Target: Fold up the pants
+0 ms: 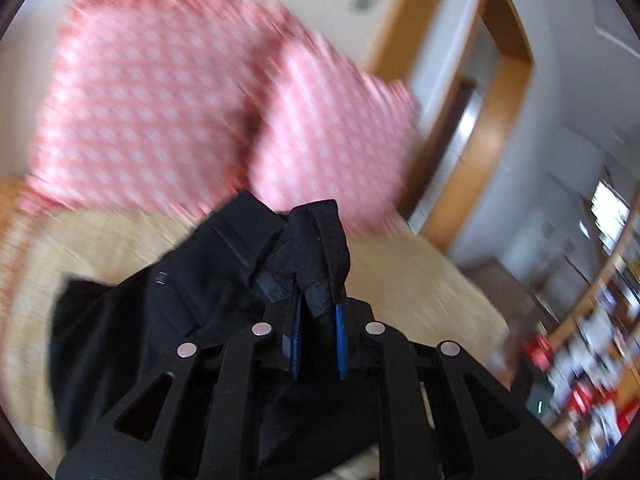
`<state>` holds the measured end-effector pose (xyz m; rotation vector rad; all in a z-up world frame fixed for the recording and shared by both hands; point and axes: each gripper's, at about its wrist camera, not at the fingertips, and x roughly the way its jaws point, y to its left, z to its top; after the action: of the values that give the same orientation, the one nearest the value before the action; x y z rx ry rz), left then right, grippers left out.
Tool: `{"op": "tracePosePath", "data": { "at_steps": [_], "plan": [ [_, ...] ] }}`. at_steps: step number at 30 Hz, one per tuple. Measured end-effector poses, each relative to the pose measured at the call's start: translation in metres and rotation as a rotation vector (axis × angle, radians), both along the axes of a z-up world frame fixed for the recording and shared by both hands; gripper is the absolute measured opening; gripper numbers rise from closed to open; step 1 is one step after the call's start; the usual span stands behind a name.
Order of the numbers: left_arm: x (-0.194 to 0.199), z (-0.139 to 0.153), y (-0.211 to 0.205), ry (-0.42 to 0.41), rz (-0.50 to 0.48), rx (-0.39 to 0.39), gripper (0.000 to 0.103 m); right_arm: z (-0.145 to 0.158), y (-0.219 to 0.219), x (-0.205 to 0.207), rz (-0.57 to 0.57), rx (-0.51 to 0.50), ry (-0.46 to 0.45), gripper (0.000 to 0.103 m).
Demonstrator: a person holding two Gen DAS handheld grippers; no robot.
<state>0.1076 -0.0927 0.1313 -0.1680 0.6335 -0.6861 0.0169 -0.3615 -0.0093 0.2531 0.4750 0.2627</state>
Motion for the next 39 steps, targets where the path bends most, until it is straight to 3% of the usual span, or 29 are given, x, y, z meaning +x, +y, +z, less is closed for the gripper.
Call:
{"op": "tracePosePath", "data": {
  "at_steps": [2,4,12,14,22,23,25,27,28,30,33,35,39],
  "plan": [
    [-0.005,-0.032,-0.027,0.062,-0.066,0.059,0.013,-0.005,-0.011,0.000,-0.024,0.007,0.021,0.092],
    [-0.005,-0.058,-0.040,0.129,-0.110,0.066,0.013,-0.010,-0.020,0.000,-0.043,0.011,0.037,0.092],
    [-0.017,-0.034,-0.033,0.019,-0.077,0.016,0.013,-0.015,-0.031,0.000,-0.069,0.028,0.030,0.092],
    [-0.022,-0.035,-0.044,0.038,-0.104,0.016,0.013,-0.015,-0.029,0.001,-0.070,0.024,0.026,0.092],
    [-0.031,-0.090,-0.063,0.158,-0.152,0.045,0.017,-0.001,-0.032,-0.005,-0.160,-0.076,-0.025,0.092],
    [-0.033,-0.092,-0.062,0.162,-0.159,0.044,0.020,0.003,-0.034,-0.006,-0.173,-0.081,-0.036,0.092],
    [-0.037,-0.088,-0.057,0.178,-0.203,0.026,0.038,0.013,-0.037,-0.009,-0.194,-0.090,-0.071,0.091],
    [-0.045,-0.077,-0.045,0.190,-0.269,-0.014,0.064,0.029,-0.035,-0.013,-0.191,-0.095,-0.128,0.091],
    [-0.050,-0.069,-0.034,0.171,-0.273,-0.023,0.070,0.035,-0.032,-0.014,-0.180,-0.093,-0.154,0.091],
    [-0.056,-0.054,-0.004,0.082,-0.191,0.000,0.085,0.050,-0.020,-0.017,-0.119,-0.082,-0.218,0.091],
    [-0.049,-0.049,0.042,-0.036,0.070,0.095,0.093,0.062,0.016,-0.007,0.081,-0.056,-0.258,0.091],
    [-0.040,-0.055,0.061,-0.050,0.212,0.179,0.093,0.058,0.048,0.011,0.198,-0.065,-0.224,0.091],
    [-0.031,-0.074,0.075,-0.022,0.295,0.266,0.093,0.040,0.090,0.046,0.282,-0.137,-0.137,0.091]
  ]
}}
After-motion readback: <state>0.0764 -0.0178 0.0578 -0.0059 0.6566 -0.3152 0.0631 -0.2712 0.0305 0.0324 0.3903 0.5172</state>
